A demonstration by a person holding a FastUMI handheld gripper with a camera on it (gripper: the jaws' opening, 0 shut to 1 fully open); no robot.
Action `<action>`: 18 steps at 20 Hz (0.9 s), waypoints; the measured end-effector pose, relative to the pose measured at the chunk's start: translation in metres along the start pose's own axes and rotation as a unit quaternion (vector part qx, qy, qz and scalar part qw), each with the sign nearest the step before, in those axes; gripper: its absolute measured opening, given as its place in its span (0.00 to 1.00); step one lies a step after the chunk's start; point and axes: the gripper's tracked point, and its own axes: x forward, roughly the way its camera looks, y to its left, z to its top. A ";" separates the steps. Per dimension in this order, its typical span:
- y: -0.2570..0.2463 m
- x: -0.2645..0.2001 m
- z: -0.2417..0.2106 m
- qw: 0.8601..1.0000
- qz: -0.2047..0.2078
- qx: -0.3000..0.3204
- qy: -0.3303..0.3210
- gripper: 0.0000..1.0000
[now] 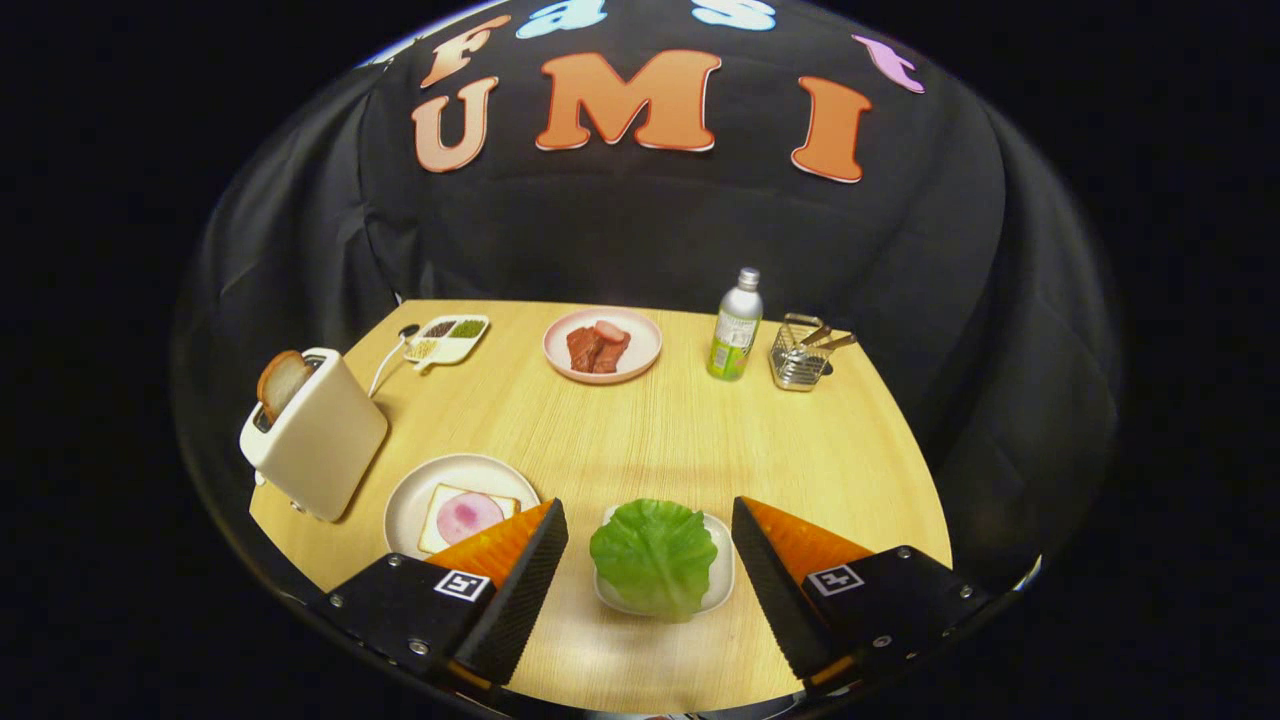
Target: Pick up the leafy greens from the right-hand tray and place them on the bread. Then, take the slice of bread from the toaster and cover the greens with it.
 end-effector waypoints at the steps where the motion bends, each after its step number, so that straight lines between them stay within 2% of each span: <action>1: 0.001 0.008 -0.007 1.000 0.005 -0.006 0.020 0.99; 5: 0.004 0.037 -0.033 0.995 0.022 -0.026 0.092 0.99; 11: -0.004 0.071 -0.075 0.980 0.024 -0.054 0.189 1.00; 18: -0.013 0.098 -0.108 0.963 0.034 -0.036 0.265 1.00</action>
